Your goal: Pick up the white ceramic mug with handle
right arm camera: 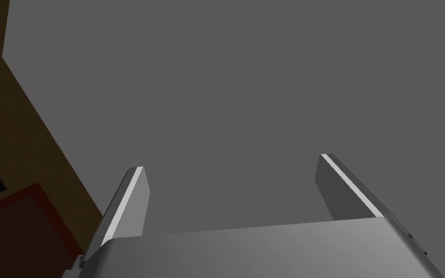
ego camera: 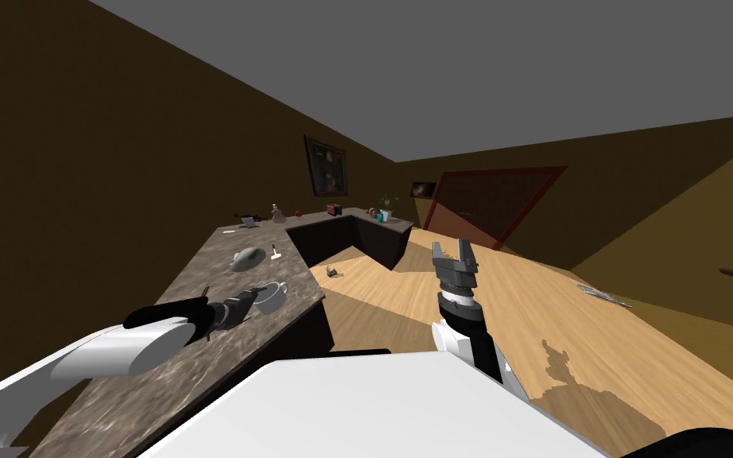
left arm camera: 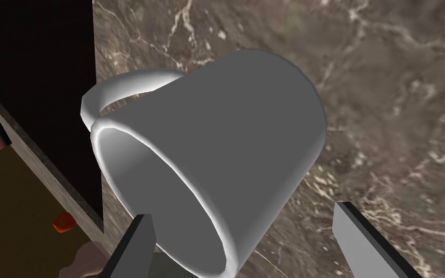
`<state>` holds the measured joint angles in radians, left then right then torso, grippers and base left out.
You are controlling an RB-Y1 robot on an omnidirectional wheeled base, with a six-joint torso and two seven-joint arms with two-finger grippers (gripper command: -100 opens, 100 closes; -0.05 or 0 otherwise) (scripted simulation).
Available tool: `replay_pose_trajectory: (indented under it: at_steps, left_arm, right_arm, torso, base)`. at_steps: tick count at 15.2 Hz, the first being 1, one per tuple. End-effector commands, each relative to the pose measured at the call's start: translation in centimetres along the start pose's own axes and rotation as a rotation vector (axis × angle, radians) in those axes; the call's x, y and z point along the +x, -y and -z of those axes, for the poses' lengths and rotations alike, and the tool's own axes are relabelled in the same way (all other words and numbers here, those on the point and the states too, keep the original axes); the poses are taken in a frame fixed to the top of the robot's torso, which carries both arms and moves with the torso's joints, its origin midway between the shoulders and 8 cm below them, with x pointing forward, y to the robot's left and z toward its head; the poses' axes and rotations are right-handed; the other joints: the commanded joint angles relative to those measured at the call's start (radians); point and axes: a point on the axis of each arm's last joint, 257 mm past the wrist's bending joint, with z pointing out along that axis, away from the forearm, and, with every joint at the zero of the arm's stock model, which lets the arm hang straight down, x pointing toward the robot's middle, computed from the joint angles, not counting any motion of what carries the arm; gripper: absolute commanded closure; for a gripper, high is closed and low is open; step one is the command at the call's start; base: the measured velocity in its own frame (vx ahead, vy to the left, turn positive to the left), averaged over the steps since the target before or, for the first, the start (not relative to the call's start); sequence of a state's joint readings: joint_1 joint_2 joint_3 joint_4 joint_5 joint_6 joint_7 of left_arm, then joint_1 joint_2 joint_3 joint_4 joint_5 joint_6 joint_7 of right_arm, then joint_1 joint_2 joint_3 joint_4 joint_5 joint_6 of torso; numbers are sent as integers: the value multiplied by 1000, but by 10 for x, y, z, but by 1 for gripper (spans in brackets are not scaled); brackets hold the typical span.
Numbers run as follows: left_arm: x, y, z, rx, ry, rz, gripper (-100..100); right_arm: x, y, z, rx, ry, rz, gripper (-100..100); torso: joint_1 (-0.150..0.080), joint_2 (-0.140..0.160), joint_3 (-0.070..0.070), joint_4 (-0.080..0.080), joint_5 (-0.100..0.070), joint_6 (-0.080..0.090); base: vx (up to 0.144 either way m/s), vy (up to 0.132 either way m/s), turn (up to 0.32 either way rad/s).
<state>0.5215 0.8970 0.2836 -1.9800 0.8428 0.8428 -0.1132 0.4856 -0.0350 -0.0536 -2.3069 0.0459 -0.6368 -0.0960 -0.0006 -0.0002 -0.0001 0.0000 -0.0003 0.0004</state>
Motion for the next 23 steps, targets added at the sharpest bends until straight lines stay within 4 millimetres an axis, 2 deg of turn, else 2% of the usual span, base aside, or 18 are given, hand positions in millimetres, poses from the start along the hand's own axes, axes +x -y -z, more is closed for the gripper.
replay_pose_trajectory:
  at_steps: [1,2,3,5,6,8,9,14,23]
  left_arm:
    - [-4,-13,3,-56,-6,3,-100]
    - [-3,-15,3,-67,-7,3,-100]
    - [-11,-21,7,-103,-11,7,-100]
    - [-10,-29,8,-134,-14,7,-100]
    - [-18,-33,12,-168,-18,13,-100]
    - [-17,-41,13,-198,-21,13,-100]
    - [-23,-46,18,-236,-25,18,-100]
    - [-28,-62,26,-316,-35,24,-100]
    - [-48,-91,63,-533,-66,50,-100]
  right_arm:
    - [0,0,0,0,0,0,0]
    - [0,0,0,0,0,0,0]
    - [0,0,0,0,0,0,0]
    - [0,0,0,0,0,0,0]
    - [0,0,0,0,0,0,0]
    - [0,0,0,0,0,0,0]
    - [0,0,0,0,0,0,0]
    - [0,0,0,0,0,0,0]
    - [0,0,0,0,0,0,0]
  torso:
    - [0,0,0,0,0,0]
    - [0,0,0,0,0,0]
    - [0,0,0,0,0,-1]
    - [0,0,0,0,0,0]
    - [0,0,0,0,0,0]
    - [0,0,0,0,0,0]
    - [0,0,0,0,0,-1]
    - [0,0,0,0,0,0]
    - [0,0,0,0,0,0]
  base:
    - [3,-11,-148]
    - [2,-5,-51]
    - [3,-11,-126]
    - [2,-8,-107]
    - [3,-11,-119]
    - [4,-8,-99]
    - [3,-10,-136]
    - [4,-8,-97]
    - [4,-9,-127]
